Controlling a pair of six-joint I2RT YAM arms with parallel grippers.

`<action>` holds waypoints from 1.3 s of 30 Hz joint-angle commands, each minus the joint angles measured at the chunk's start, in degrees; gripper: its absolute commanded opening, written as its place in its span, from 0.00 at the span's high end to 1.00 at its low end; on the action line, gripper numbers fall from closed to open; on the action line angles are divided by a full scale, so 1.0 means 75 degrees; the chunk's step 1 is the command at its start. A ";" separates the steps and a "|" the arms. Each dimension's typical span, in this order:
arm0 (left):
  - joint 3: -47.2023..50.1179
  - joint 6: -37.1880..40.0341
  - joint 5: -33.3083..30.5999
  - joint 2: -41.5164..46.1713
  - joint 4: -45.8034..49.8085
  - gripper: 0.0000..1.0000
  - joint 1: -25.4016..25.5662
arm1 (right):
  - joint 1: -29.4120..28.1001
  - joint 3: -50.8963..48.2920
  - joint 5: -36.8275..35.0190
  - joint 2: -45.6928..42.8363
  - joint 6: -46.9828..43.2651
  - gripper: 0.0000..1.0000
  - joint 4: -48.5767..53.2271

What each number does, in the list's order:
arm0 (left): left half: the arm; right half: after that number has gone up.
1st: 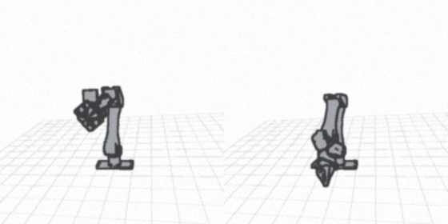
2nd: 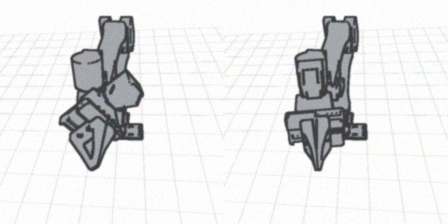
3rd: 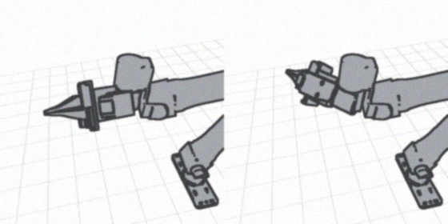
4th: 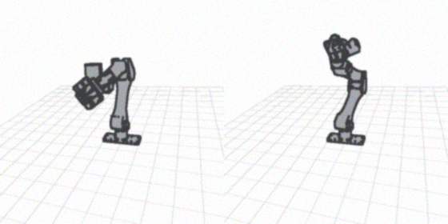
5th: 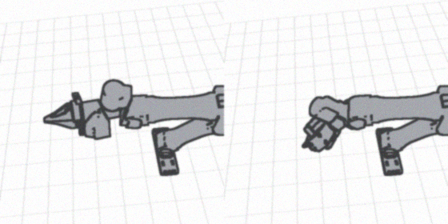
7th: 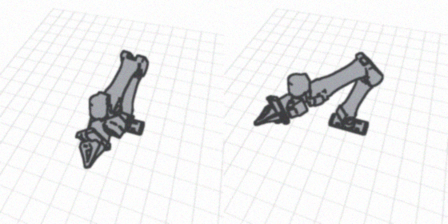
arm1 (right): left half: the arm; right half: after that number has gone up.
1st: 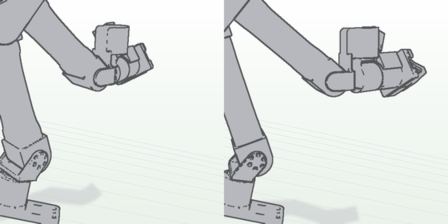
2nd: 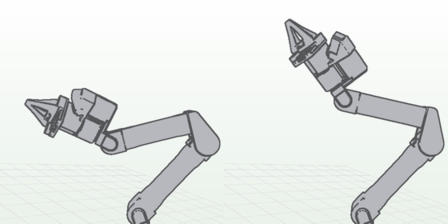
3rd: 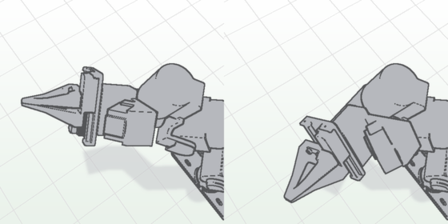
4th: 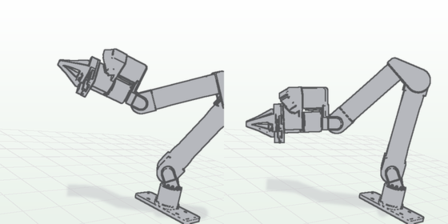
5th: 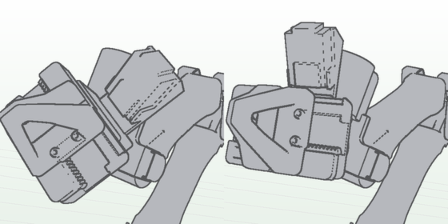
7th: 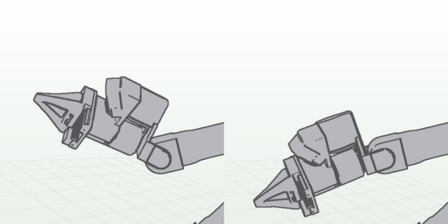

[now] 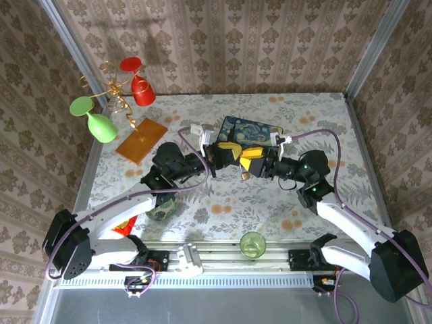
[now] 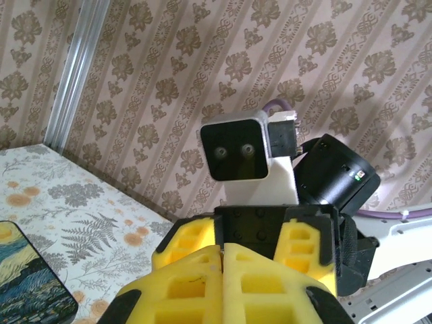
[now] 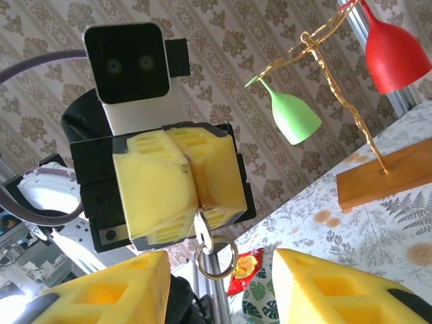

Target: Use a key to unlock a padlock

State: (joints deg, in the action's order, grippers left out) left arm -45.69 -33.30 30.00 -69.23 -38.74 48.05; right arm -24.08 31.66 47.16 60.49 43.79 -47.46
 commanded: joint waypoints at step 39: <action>0.0081 0.0562 -0.0595 0.0895 0.0863 0.46 -0.0056 | -0.0177 0.0664 -0.0365 -0.0793 -0.2257 1.00 0.3294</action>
State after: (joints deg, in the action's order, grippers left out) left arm -42.48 -31.62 25.65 -64.25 -37.78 48.23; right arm -25.06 33.85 46.17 57.30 34.48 -34.33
